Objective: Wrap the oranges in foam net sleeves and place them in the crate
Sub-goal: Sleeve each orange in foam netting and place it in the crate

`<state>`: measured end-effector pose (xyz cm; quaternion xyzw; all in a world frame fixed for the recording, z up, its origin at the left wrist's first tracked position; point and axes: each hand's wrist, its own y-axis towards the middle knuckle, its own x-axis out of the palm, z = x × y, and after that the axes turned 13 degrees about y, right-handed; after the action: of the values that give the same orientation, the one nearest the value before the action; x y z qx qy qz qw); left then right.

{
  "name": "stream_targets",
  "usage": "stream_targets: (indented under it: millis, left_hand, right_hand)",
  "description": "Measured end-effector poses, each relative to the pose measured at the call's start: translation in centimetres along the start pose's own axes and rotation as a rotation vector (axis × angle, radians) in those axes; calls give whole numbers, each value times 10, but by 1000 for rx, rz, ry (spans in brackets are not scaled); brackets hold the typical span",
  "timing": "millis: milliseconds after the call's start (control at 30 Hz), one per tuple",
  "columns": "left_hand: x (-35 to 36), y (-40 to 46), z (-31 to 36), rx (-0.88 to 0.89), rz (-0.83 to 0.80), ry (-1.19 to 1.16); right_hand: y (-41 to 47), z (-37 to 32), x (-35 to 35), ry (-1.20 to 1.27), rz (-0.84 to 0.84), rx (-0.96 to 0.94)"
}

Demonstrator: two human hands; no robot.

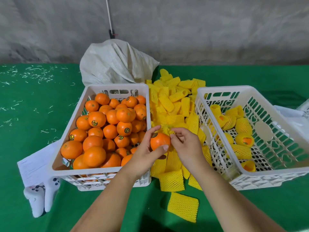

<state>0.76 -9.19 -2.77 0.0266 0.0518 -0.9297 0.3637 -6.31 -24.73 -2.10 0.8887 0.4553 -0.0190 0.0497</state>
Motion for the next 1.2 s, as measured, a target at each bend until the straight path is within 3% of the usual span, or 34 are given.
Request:
stream_targets:
  millis: [100, 333, 500, 767, 867, 967, 1200]
  left_hand:
    - [4, 6, 7, -73, -3, -172]
    - [0, -4, 7, -55, -34, -80]
    - [-4, -8, 10, -45, -64, -120]
    - [-10, -3, 4, -22, -103, -98]
    - [-11, -2, 1, -30, -126, -83]
    - [-8, -1, 5, -54, -76, -75]
    - [-6, -1, 4, -9, 198, -65]
  right_hand:
    - [-3, 1, -1, 16, 23, -25]
    - [0, 2, 3, -76, 145, -155]
    - [9, 2, 6, -128, 67, -52]
    - [16, 4, 6, -202, 144, -159]
    - [18, 6, 7, -190, 90, -146]
    - [21, 6, 4, -143, 20, -100]
    - [6, 4, -2, -223, -49, -261]
